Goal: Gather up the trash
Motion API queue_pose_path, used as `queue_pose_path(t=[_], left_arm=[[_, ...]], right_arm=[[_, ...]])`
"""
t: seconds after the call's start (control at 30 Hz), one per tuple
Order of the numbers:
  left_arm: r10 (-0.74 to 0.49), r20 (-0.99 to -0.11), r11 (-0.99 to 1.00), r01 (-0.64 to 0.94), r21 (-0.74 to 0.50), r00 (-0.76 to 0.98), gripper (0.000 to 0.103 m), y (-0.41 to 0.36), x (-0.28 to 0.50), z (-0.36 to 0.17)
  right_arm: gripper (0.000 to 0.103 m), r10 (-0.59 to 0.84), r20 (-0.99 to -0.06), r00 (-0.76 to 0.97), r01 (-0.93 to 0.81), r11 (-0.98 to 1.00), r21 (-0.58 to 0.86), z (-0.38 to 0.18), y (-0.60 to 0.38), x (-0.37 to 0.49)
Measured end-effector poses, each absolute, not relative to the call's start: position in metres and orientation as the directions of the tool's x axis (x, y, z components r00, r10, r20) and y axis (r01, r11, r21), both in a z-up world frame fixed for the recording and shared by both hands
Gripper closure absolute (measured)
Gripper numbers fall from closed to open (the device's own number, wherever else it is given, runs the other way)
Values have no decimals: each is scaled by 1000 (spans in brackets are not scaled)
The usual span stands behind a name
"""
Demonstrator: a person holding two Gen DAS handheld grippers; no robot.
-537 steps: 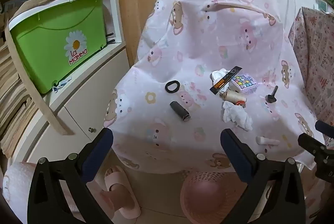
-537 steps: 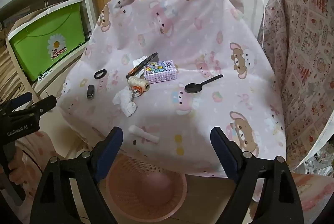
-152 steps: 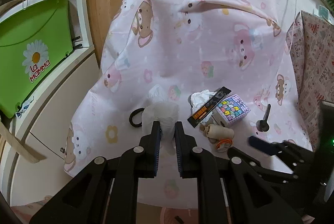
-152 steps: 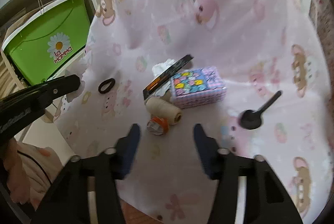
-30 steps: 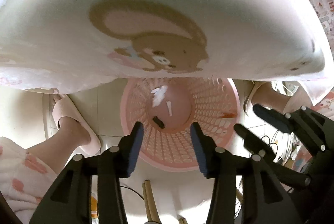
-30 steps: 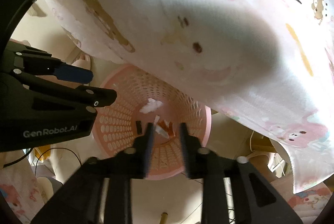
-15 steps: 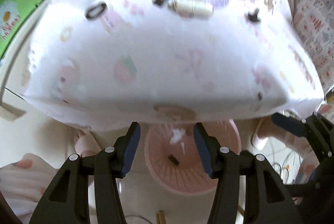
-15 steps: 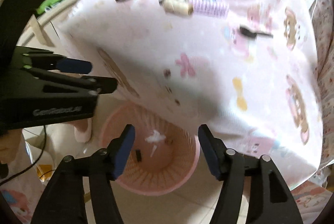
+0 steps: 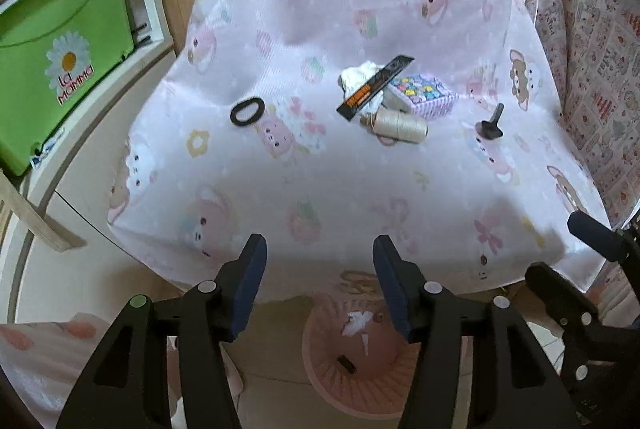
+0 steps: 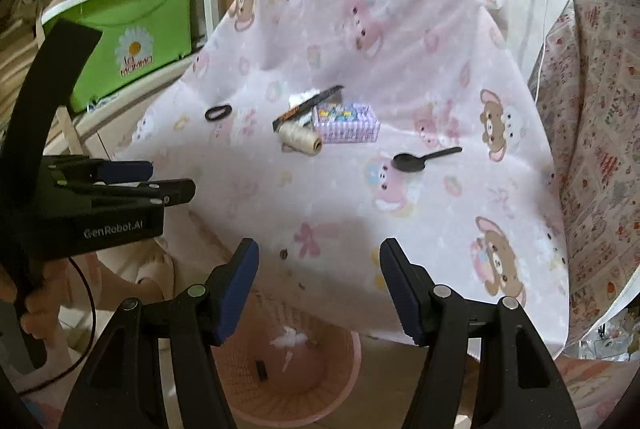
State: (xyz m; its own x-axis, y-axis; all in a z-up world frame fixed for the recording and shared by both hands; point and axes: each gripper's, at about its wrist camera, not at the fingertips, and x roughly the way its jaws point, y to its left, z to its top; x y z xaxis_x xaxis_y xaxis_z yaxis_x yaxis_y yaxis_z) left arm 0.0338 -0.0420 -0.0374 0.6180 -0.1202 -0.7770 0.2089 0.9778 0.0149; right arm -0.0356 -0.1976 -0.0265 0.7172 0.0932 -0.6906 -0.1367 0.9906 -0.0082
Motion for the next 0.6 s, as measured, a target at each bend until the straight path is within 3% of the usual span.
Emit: queue_pose_path(t=[0.27, 0.4, 0.47, 0.6], left_arm=[[-100, -689, 985, 171, 35, 718, 45, -43, 20, -14], [-89, -615, 989, 144, 41, 783, 28, -40, 19, 9], [-52, -561, 992, 106, 64, 826, 28, -37, 21, 21], [-32, -512, 997, 64, 45, 858, 35, -25, 37, 50]], right_arm=[[38, 63, -666, 743, -104, 994, -22, -19, -204, -28], [38, 47, -638, 769, -88, 996, -33, -10, -211, -24], [39, 34, -630, 776, -88, 995, -55, -2, -214, -19], [57, -1, -595, 803, -83, 990, -114, 21, -219, -10]])
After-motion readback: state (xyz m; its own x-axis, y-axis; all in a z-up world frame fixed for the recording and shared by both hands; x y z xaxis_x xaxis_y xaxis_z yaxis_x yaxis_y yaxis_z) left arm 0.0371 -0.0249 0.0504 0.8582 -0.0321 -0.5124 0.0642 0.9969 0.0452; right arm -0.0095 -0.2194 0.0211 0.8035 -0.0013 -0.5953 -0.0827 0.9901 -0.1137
